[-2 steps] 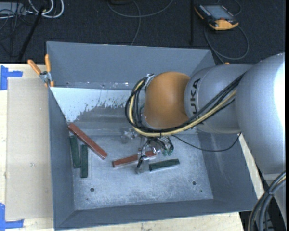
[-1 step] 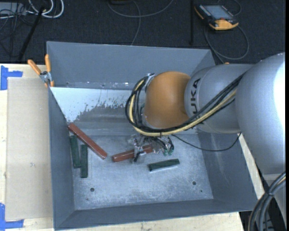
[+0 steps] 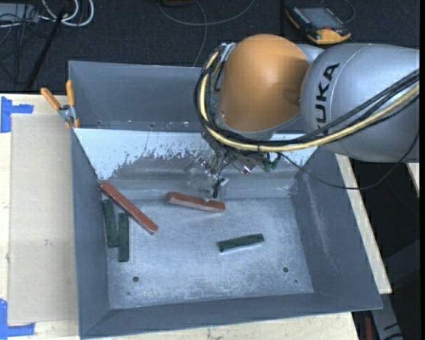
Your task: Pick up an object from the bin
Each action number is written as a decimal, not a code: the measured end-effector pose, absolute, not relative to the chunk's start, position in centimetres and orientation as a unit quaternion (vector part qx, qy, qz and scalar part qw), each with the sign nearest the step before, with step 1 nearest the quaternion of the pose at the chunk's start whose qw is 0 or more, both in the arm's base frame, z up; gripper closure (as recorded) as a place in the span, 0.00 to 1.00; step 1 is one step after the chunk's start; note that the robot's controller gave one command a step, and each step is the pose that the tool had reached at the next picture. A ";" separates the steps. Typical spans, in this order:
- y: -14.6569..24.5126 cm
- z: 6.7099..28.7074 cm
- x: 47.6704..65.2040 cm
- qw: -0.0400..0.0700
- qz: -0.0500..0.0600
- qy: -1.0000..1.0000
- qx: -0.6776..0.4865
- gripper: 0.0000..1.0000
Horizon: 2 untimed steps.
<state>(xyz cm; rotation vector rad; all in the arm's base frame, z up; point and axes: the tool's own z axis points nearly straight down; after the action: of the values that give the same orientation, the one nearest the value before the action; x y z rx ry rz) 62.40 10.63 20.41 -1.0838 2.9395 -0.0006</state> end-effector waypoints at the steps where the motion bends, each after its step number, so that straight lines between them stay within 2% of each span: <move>1: 10.5 20.1 62.3 0.001 0.001 0.939 -0.344 0.00; 2: 4.8 7.1 59.1 0.004 0.002 0.937 -0.349 0.00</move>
Offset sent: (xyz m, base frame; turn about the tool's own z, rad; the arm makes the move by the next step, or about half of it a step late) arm 0.0000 0.0000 0.0000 0.0000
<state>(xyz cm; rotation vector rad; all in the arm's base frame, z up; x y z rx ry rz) 59.05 4.81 7.06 -1.0933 2.9368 0.0063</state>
